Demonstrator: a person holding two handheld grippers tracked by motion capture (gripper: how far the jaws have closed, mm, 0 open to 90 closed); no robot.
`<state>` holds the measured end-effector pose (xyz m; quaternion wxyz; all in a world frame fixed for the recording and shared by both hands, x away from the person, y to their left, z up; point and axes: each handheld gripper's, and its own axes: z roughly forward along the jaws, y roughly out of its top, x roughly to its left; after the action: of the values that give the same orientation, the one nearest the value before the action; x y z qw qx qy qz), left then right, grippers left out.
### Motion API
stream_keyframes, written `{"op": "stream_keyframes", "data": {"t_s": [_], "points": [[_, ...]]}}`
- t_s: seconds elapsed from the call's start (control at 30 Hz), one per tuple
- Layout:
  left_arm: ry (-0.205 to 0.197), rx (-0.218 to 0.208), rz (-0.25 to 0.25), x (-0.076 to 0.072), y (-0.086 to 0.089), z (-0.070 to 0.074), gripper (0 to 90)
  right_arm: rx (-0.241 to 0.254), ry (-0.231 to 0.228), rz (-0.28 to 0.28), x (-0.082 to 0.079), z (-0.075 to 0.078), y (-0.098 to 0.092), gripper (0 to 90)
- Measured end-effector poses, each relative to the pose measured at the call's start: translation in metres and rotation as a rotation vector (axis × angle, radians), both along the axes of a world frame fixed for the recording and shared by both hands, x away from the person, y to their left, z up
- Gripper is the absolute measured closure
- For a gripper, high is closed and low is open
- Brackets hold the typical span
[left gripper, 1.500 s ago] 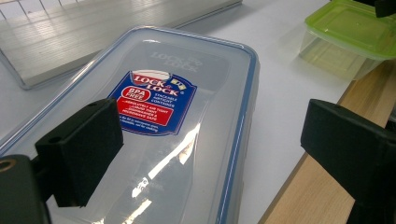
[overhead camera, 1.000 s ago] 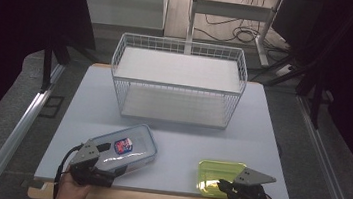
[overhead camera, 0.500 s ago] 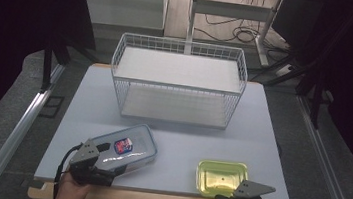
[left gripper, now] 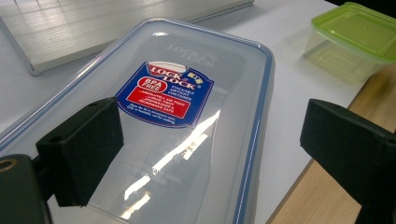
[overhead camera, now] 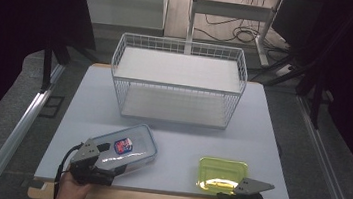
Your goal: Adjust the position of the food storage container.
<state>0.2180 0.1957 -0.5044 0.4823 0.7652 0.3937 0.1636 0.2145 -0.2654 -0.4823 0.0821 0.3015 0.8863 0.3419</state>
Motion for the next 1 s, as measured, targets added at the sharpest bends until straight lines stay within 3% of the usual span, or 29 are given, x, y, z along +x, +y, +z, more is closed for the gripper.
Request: {"op": "stream_keyframes", "data": {"t_s": [0.33,0.47,0.5,0.6,0.7,0.73,0.77,0.97,1.0], "points": [[0.004,0.004,0.0,0.001,0.0,-0.001,6.1,-0.079,-0.02,-0.107,0.029,-0.009,-0.013,89.4],[0.005,0.004,0.002,0.001,0.0,-0.001,6.1,-0.069,-0.012,-0.138,0.036,-0.008,-0.022,89.3],[0.005,0.005,0.004,0.001,0.0,-0.001,6.1,-0.055,0.013,-0.139,0.036,-0.007,-0.023,89.3],[0.004,0.006,0.006,0.001,0.0,-0.001,6.1,-0.046,0.021,-0.115,0.034,-0.005,-0.021,89.2],[0.003,0.004,0.007,0.001,0.0,-0.001,6.1,0.0,0.027,-0.049,0.027,0.002,-0.007,88.1],[0.002,0.001,0.008,0.001,0.0,0.0,6.1,-0.006,0.002,-0.015,0.027,0.006,0.007,86.9],[0.003,-0.002,0.008,0.001,0.0,0.0,6.1,-0.006,0.002,-0.015,0.027,0.006,0.007,86.9],[0.006,-0.011,0.009,0.001,0.001,0.0,6.0,-0.001,-0.065,0.038,0.053,0.013,0.056,89.0],[0.008,-0.012,0.01,0.001,0.001,0.0,6.0,-0.001,-0.065,0.038,0.053,0.013,0.056,89.0]]}}
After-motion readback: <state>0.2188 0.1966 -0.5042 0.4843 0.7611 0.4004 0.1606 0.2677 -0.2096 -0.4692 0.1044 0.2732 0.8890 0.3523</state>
